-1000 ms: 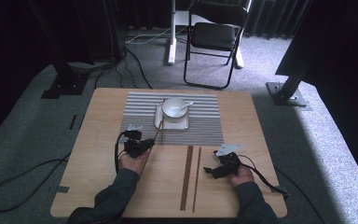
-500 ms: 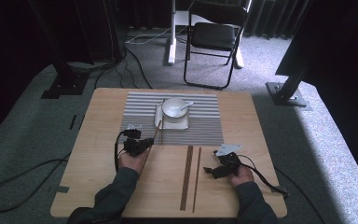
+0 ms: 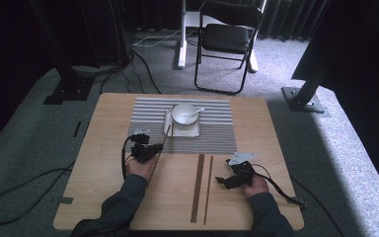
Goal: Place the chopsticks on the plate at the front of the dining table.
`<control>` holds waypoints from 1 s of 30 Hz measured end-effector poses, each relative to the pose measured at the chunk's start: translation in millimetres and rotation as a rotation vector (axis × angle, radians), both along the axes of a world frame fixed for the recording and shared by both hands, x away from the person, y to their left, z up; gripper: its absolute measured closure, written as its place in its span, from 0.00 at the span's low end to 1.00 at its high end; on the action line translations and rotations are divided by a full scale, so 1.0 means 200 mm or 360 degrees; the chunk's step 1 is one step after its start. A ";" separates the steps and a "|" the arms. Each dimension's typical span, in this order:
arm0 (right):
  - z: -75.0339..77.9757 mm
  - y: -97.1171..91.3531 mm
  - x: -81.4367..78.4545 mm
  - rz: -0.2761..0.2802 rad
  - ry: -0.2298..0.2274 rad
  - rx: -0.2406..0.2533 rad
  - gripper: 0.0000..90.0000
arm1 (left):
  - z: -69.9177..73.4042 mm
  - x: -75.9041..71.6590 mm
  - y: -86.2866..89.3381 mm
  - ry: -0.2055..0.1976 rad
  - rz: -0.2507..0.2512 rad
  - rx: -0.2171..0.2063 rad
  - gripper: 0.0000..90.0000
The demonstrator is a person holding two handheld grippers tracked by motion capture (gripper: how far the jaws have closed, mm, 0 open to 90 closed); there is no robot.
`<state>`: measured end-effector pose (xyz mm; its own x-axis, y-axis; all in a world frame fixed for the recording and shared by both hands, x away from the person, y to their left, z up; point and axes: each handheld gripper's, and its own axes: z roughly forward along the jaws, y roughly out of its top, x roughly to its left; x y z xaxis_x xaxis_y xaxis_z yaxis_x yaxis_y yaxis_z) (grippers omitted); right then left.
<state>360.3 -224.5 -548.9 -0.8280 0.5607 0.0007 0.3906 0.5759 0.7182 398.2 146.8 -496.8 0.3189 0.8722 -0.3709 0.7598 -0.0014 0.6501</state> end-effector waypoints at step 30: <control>0.00 0.00 0.00 0.0000 0.0001 -0.0002 0.13 | 0.01 0.09 0.01 0.0027 0.0046 -0.0068 0.94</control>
<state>360.3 -224.5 -548.9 -0.8280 0.5607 0.0005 0.3909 0.5767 0.7174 417.1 148.9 -495.0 0.2873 0.8642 -0.4132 0.7702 0.0480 0.6360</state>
